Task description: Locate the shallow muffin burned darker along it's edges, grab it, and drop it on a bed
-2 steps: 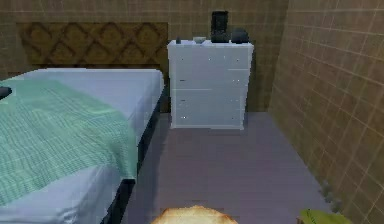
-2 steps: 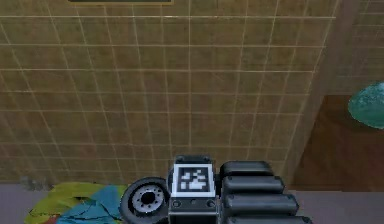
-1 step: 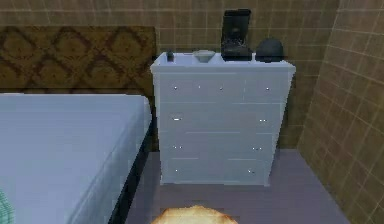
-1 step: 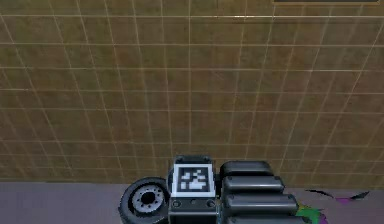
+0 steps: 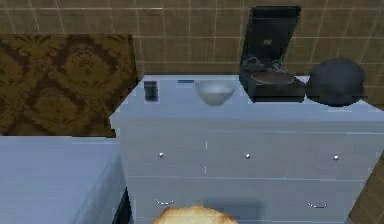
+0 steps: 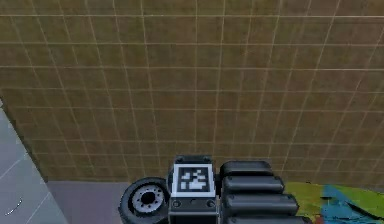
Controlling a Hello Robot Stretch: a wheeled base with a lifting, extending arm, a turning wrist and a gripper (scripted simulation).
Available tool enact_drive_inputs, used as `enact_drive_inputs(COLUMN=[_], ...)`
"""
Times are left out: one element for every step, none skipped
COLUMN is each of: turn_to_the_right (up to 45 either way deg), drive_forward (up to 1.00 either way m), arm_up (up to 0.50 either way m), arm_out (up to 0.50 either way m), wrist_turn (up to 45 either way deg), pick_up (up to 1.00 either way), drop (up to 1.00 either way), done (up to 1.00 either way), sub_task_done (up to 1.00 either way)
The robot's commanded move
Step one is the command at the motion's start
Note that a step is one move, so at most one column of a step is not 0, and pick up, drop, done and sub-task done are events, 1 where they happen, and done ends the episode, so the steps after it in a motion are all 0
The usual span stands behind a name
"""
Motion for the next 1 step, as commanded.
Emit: enact_drive_inputs(turn_to_the_right=[45.0], drive_forward=[0.00], arm_up=[0.00], arm_out=[0.00], wrist_turn=[0.0], pick_up=[0.00], drop=[0.00], done=[0.00], sub_task_done=[0.00])
